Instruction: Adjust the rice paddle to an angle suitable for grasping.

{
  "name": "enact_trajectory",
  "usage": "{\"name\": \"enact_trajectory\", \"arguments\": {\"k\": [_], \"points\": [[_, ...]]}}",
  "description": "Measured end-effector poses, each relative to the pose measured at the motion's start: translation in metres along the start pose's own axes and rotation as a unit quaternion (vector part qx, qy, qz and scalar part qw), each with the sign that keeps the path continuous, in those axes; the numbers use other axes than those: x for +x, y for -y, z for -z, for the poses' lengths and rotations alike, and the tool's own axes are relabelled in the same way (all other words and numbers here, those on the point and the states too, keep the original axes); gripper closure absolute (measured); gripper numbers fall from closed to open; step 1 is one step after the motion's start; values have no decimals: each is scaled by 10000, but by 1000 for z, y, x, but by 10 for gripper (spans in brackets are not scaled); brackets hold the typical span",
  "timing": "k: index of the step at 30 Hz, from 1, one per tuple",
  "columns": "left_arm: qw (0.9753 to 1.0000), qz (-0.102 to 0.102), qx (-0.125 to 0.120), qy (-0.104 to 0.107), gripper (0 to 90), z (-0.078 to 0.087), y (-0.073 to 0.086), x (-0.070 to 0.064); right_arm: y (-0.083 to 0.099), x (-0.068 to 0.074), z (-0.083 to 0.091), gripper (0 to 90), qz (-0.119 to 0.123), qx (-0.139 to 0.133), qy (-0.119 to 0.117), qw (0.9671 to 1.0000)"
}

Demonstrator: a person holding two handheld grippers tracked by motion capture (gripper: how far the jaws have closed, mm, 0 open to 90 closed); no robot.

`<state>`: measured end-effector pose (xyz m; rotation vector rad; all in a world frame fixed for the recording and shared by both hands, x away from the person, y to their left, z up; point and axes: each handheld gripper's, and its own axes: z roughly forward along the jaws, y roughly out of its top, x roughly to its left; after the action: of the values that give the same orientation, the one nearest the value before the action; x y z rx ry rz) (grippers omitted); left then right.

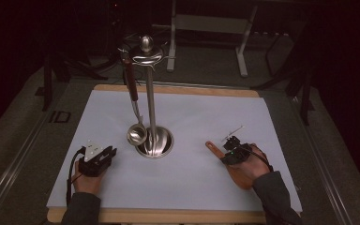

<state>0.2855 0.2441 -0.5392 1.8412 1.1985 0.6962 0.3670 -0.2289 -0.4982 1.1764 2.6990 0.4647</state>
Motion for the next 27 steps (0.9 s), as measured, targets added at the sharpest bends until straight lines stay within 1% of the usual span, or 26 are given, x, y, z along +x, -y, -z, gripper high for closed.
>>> {"name": "enact_trajectory", "arguments": {"k": [1, 2, 3, 6, 10, 13, 15, 20, 21, 22, 23, 24, 26, 27], "points": [[10000, -1, -2, -1, 756, 0, 0, 0, -2, 1, 1, 660, 26, 4, 25, 10000], [10000, 0, -5, 3, 755, 0, 0, 0, -4, 1, 1, 638, 96, 15, 98, 9999], [10000, 2, -4, 5, 756, 0, 0, 0, -6, 1, 1, 631, 142, 77, 136, 9998], [10000, 2, -5, 8, 756, 0, 0, 0, -13, 2, 2, 619, 255, 171, 105, 9995], [10000, 0, -8, 15, 755, 0, 0, 0, -25, 2, 0, 609, 278, 379, -1, 9989], [10000, 2, -9, 20, 755, 0, 0, 0, -32, 2, -4, 608, 284, 544, 56, 9981], [10000, 4, -9, 22, 755, 0, 0, 0, -36, 3, -7, 608, 338, 688, 53, 9970], [10000, -1, -11, 25, 755, 0, 0, 0, -41, 3, -13, 598, 287, 1016, 39, 9944], [10000, -1, -11, 24, 755, 0, 0, 0, -42, 2, -14, 598, 266, 1033, 5, 9943], [10000, -3, -7, 25, 755, 0, 0, 0, -42, 0, -14, 598, 315, 1025, -5, 9942], [10000, -3, -7, 23, 755, 0, 0, 0, -43, 0, -14, 599, 290, 1080, -36, 9937], [10000, -3, -6, 24, 754, 0, 0, 0, -44, 0, -14, 608, 252, 1106, -41, 9935], [10000, -2, -8, 25, 753, 0, 0, 0, -45, 1, -15, 635, 300, 1153, -55, 9929], [10000, 3, -7, 26, 754, 0, 0, 0, -46, 1, -15, 655, 257, 1192, -62, 9925]]}}
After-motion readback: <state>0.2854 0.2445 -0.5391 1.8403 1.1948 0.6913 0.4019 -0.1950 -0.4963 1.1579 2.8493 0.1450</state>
